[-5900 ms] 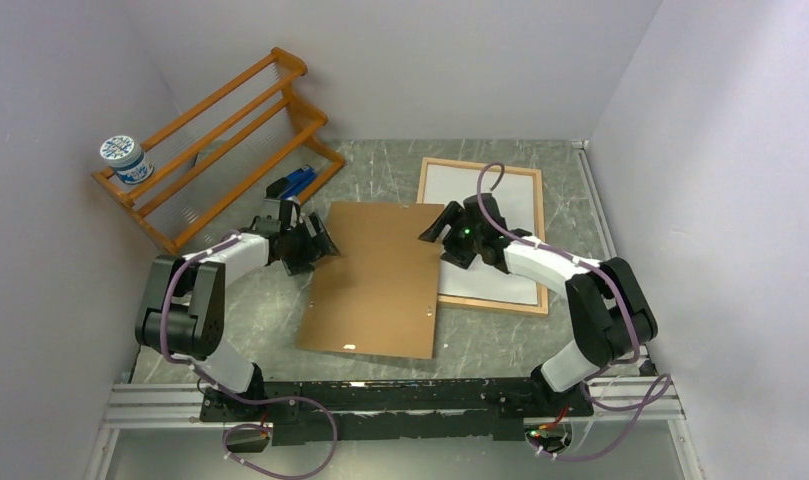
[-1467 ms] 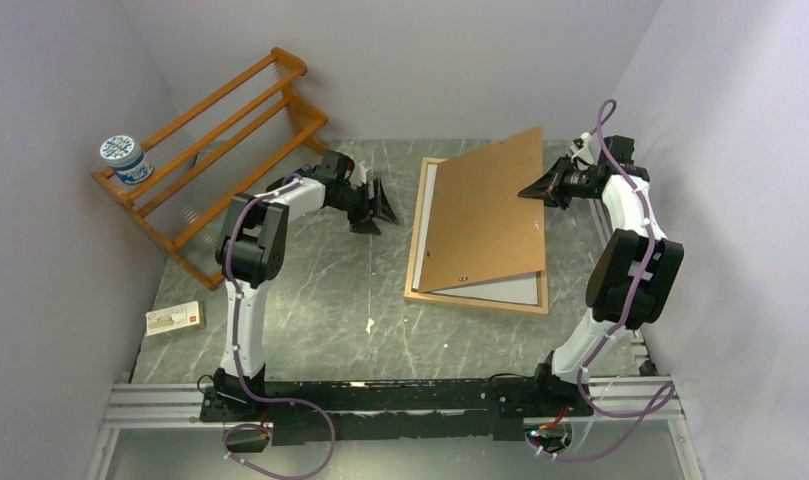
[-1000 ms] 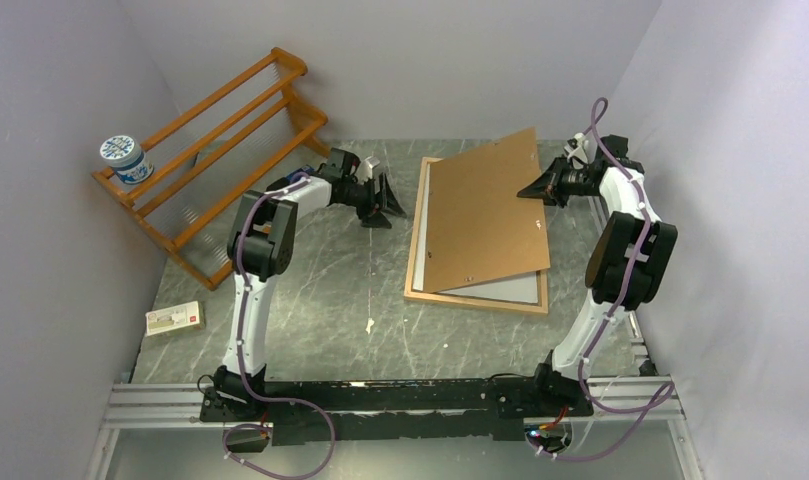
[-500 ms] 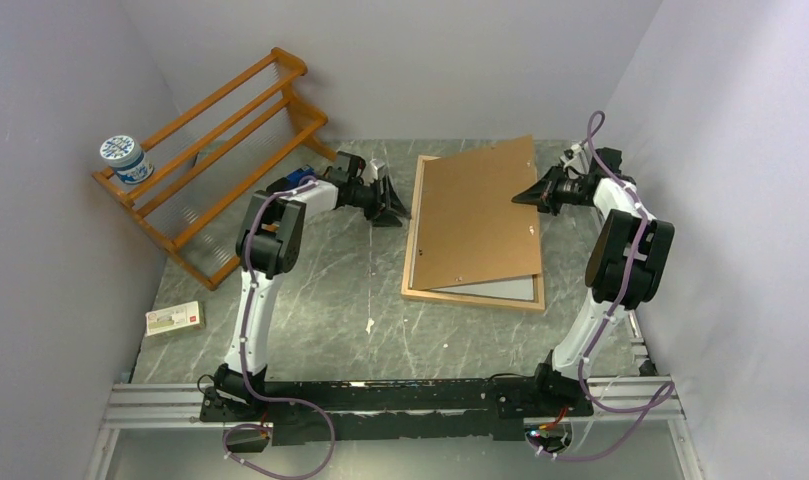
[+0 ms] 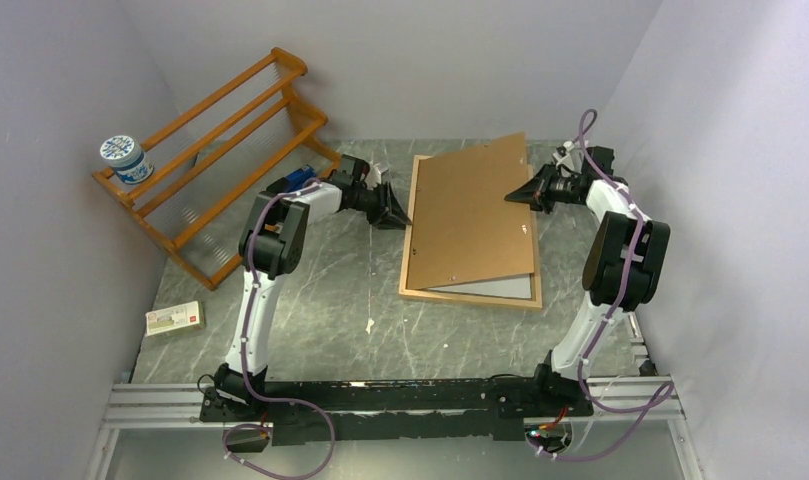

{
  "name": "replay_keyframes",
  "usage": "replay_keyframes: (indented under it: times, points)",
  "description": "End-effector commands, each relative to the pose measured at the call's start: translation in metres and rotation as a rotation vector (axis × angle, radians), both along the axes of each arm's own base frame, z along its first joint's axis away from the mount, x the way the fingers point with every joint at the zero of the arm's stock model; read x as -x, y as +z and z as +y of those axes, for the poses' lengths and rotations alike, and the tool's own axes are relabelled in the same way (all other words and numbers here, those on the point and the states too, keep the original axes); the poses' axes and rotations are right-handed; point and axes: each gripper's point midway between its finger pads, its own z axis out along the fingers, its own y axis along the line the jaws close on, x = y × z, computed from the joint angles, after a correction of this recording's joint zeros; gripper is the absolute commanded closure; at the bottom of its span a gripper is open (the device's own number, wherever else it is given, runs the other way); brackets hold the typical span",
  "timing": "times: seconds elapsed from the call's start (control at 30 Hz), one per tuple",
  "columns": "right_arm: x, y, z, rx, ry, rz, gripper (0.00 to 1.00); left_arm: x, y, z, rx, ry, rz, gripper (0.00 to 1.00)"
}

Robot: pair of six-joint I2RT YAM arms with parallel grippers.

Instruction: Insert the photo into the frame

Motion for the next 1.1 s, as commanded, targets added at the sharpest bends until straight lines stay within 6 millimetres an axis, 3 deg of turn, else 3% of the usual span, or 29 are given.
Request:
replay_keyframes:
  times: [0.0,0.27,0.67,0.9,1.07]
  points:
    - [0.002,0.005,0.029,-0.017,0.073,-0.013,0.98,0.006,-0.023,0.012,-0.128,0.044,0.0,0.64]
    - [0.019,-0.004,0.075,-0.019,0.117,0.04,0.92,0.03,-0.021,0.039,-0.223,0.049,-0.007,0.67]
    - [0.051,-0.008,0.156,-0.07,0.211,0.056,0.87,0.085,-0.003,0.124,-0.331,0.156,-0.001,0.66]
    - [0.057,-0.018,0.16,-0.043,0.204,0.081,0.76,0.097,0.008,0.14,-0.379,0.147,-0.042,0.61]
    - [0.057,-0.024,0.154,0.01,0.184,0.09,0.53,0.095,0.008,0.145,-0.379,0.155,-0.037,0.58]
